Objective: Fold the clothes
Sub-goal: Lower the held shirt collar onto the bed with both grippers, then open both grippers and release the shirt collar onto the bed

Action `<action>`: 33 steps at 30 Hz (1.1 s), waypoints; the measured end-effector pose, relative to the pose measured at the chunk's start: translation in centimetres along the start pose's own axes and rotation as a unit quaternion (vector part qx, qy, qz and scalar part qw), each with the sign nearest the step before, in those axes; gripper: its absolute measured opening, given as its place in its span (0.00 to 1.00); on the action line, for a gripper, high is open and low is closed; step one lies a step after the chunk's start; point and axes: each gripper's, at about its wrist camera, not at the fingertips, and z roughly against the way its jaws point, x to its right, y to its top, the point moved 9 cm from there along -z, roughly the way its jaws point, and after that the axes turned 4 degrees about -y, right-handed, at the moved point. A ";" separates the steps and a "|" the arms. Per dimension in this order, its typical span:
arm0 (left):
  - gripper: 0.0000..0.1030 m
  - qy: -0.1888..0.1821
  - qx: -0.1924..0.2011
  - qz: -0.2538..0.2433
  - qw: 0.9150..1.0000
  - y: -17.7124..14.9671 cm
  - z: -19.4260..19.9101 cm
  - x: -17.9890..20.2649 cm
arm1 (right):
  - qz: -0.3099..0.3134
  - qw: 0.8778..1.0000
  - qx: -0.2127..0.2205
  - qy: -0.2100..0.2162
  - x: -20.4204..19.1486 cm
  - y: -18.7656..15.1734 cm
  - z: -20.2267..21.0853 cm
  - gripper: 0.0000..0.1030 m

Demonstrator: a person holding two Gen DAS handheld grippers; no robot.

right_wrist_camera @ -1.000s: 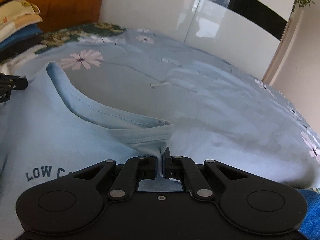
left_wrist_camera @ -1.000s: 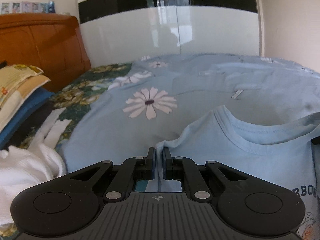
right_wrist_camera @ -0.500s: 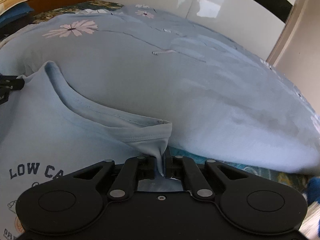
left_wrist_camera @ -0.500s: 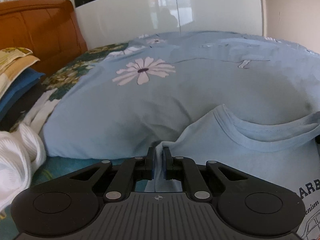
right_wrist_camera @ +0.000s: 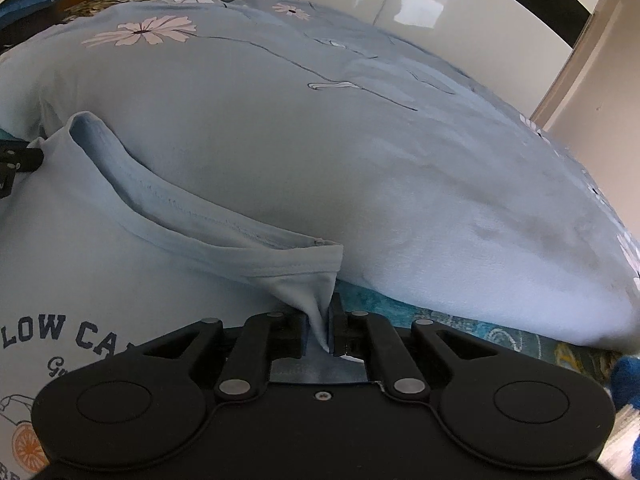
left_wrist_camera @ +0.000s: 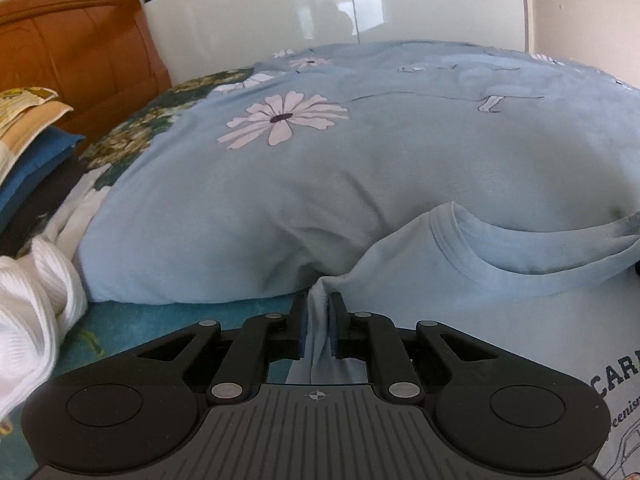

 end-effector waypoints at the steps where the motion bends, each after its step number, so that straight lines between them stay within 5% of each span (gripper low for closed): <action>1: 0.13 0.001 -0.002 0.002 1.000 0.0 0.1 -0.1 | 0.001 1.000 0.000 -0.001 0.0 0.0 0.1 0.11; 4: 0.14 -0.001 -0.008 0.004 1.000 -0.1 0.5 -0.3 | 0.003 1.000 0.001 -0.006 0.2 0.0 0.5 0.21; 8: 0.39 -0.001 -0.004 0.020 1.000 -0.2 1.4 -0.8 | 0.003 1.000 0.007 -0.002 0.5 0.2 1.6 0.33; 12: 0.46 -0.004 -0.005 0.040 0.999 -0.4 2.4 -1.4 | 0.001 1.000 0.019 0.005 0.5 0.3 3.1 0.46; 14: 0.63 -0.005 -0.003 0.040 0.999 -0.4 3.0 -1.5 | 0.006 1.000 0.025 0.009 0.4 0.3 3.9 0.50; 20: 0.82 -0.009 0.002 0.046 0.999 -0.3 5.1 -1.7 | 0.030 0.999 0.040 0.005 0.1 0.1 6.3 0.69; 33: 1.00 -0.031 0.014 0.062 0.997 -0.4 10.6 -2.0 | 0.028 0.998 0.058 -0.002 1.6 -0.6 12.0 0.87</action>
